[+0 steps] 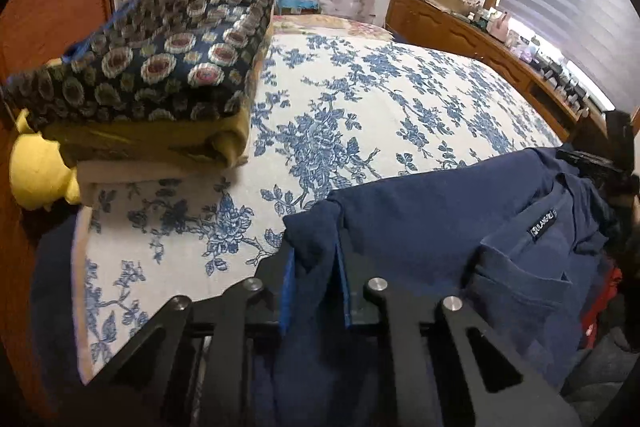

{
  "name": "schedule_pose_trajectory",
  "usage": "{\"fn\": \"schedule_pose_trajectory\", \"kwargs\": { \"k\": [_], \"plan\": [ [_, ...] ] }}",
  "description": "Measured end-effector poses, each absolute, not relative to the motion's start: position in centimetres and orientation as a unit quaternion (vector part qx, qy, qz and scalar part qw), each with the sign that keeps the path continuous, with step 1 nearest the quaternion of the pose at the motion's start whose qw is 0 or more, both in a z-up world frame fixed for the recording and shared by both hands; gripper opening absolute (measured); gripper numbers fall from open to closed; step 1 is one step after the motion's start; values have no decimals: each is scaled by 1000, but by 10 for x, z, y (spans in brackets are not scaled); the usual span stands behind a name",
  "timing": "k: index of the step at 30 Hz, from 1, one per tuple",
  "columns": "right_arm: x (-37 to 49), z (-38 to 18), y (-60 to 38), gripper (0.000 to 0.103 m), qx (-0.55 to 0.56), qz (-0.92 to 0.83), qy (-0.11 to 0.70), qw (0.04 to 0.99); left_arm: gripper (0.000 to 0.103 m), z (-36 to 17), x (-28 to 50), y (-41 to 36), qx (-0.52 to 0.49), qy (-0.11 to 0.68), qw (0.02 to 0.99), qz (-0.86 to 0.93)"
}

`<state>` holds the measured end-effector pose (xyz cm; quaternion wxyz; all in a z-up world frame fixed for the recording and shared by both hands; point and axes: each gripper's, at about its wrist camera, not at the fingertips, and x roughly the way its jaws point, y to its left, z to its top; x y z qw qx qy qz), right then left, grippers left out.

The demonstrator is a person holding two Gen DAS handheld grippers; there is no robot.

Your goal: Fold small clothes

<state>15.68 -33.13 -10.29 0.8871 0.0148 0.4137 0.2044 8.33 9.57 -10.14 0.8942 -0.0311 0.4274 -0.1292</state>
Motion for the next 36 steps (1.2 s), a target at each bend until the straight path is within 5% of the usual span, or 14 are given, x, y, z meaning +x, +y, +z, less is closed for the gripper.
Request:
{"fn": "schedule_pose_trajectory", "kwargs": {
  "k": [2,5,22,36],
  "plan": [
    [154,-102,-327,13,13,224,418,880,12,-90,74,94,-37,409,902,-134],
    [141,-91,-320,10,6,241,410,879,12,-64,52,96,-62,369,918,-132],
    [-8,107,-344,8,47,257,163,951,12,111,-77,96,-78,145,969,-183],
    [-27,222,-340,8,-35,236,64,969,12,187,-35,112,-37,82,984,-156]
  ]
}}
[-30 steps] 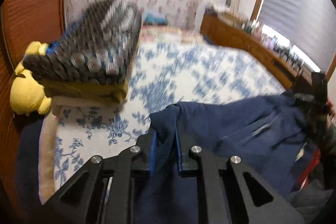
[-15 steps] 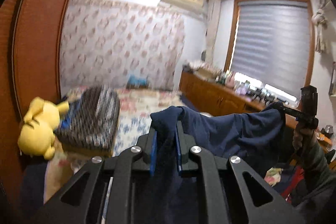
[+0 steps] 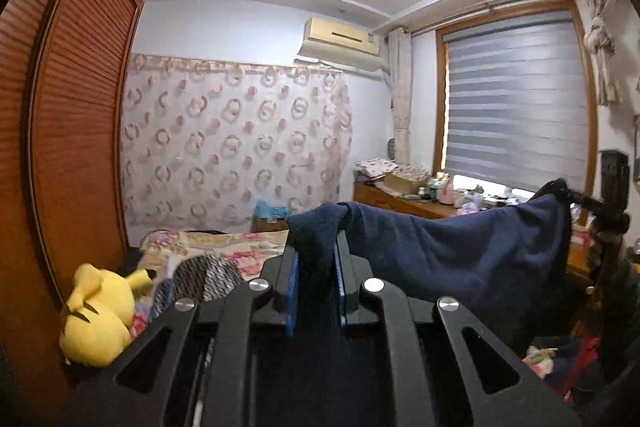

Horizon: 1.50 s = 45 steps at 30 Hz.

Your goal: Fold small clothes

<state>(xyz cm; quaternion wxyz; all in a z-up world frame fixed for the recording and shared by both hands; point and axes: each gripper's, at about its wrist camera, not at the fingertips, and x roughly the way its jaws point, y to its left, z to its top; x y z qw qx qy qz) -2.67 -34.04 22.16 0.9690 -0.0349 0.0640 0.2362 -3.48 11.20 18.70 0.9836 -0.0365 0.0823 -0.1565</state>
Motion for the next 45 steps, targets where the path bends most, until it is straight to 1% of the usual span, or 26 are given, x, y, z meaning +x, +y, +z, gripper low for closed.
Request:
{"fn": "schedule_pose_trajectory", "kwargs": {
  "k": [4,6,8,10,11,14,15,16,17,18,19,21,23,25,26,28,31,34,36,37,38,39,45],
  "plan": [
    [15,233,-329,8,-69,213,77,972,13,176,33,111,-20,117,984,-130],
    [53,226,-324,8,-85,192,99,973,14,159,69,108,-11,144,982,-120],
    [98,210,-319,8,-99,175,129,971,16,132,117,106,-10,172,978,-113],
    [150,182,-313,8,-115,158,159,968,19,105,156,101,-1,198,975,-105],
    [168,169,-314,9,-116,154,175,966,20,84,181,98,3,223,969,-102],
    [255,101,-315,20,-107,117,265,951,21,38,222,88,1,281,953,-115],
    [278,77,-318,20,-108,94,288,947,21,26,228,85,7,290,950,-118],
    [294,59,-322,20,-104,75,306,943,24,16,230,82,19,294,949,-112],
    [305,49,-325,20,-96,69,319,940,31,12,227,77,23,295,949,-112],
    [316,34,-330,21,-83,70,332,937,35,8,225,77,21,297,947,-119],
    [318,27,-333,23,-76,69,335,937,42,4,223,77,19,303,945,-123],
    [314,15,-339,32,-62,74,337,937,45,2,217,75,23,306,944,-121],
    [305,6,-339,35,-62,81,343,934,51,2,208,71,27,307,943,-125],
    [293,-1,-341,36,-66,86,347,931,54,1,196,69,25,308,941,-136],
    [286,-1,-342,39,-64,90,348,931,55,3,191,67,24,306,941,-140],
    [265,-3,-349,41,-52,102,350,930,56,-1,175,64,21,306,940,-152],
    [241,-14,-352,42,-47,112,363,924,56,-11,157,61,15,312,936,-163],
    [222,-33,-358,42,-46,120,383,915,56,-33,142,52,8,333,927,-172],
    [215,-44,-360,45,-43,121,392,911,56,-46,137,48,6,344,923,-172],
    [213,-49,-361,47,-39,122,395,910,56,-53,134,45,8,350,921,-169],
    [210,-52,-360,51,-38,123,397,909,56,-58,132,44,10,355,920,-167],
    [210,-58,-358,53,-39,122,402,907,56,-64,129,44,10,359,919,-164],
    [222,-86,-349,53,-49,97,444,890,56,-89,124,47,8,389,909,-149]
  ]
}}
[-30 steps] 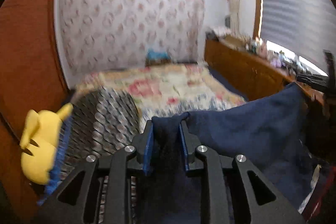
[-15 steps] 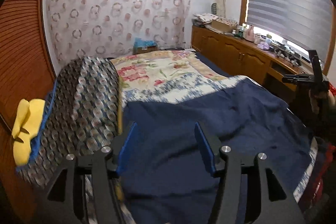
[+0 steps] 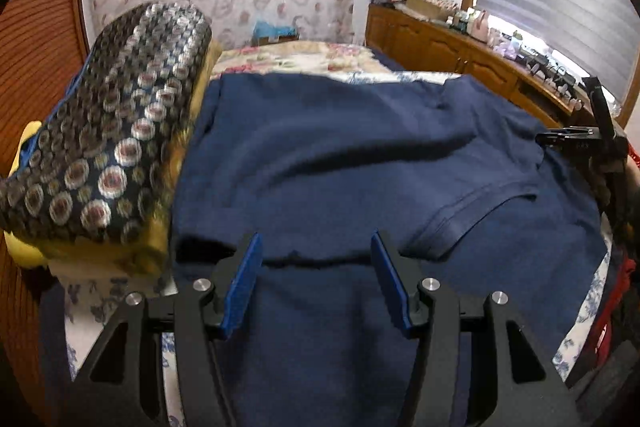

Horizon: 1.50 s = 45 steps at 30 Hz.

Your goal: Fold small clothes

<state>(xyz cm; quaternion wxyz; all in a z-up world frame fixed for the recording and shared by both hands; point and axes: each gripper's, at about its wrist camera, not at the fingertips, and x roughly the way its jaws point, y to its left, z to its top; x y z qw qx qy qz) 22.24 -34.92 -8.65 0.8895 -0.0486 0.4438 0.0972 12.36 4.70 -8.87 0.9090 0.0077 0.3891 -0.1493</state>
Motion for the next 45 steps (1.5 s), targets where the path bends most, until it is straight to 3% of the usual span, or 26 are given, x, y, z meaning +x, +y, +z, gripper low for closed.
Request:
{"fn": "schedule_pose_trajectory", "kwargs": {
  "k": [13,27,34,38,45],
  "plan": [
    [223,-98,-330,54,-64,95,440,891,58,-109,125,31,40,420,897,-132],
    [221,-101,-335,63,-55,93,426,898,61,-105,124,35,37,436,890,-127],
    [221,-101,-335,64,-55,92,426,898,61,-85,105,75,-20,390,916,-90],
    [221,-101,-335,64,-55,92,426,898,41,-87,113,94,-44,389,918,-67],
    [222,-101,-335,65,-55,92,427,898,35,-88,132,93,-19,380,924,-30]
  ]
}}
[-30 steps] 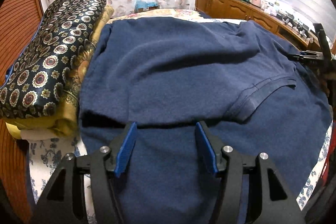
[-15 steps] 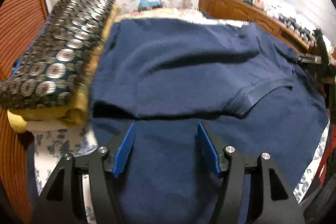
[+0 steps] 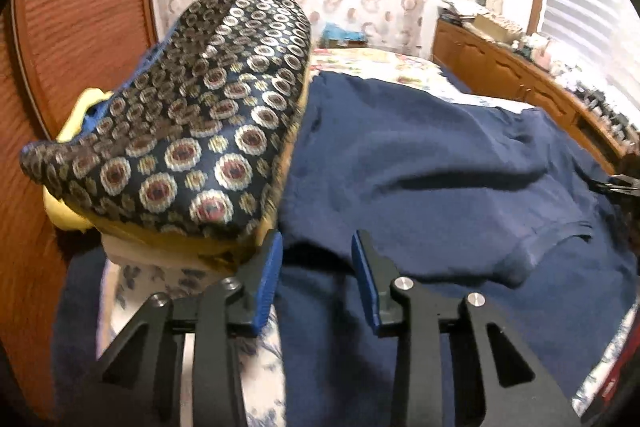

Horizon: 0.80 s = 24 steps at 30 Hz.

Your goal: Fold small clothes

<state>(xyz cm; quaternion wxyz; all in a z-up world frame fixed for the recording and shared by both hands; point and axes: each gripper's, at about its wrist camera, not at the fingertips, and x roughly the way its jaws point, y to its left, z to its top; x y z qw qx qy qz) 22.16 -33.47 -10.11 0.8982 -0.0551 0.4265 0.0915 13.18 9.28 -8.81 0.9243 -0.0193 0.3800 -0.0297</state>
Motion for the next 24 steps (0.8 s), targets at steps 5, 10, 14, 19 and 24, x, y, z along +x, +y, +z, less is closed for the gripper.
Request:
{"fn": "schedule_pose_trajectory", "kwargs": {
  "k": [5,10,14,19,24],
  "plan": [
    [222,-101,-336,65,-56,91,426,898,35,-94,142,83,14,391,920,-11],
    [222,-101,-335,65,-56,91,426,898,24,-99,150,77,35,394,918,-5],
    [221,-101,-334,65,-56,91,427,898,7,-93,150,74,42,384,923,-8],
    [222,-101,-335,65,-56,91,427,898,6,-83,146,71,47,364,930,-14],
    [221,-101,-334,65,-56,90,427,898,6,-73,142,68,40,353,934,-27]
  ]
}}
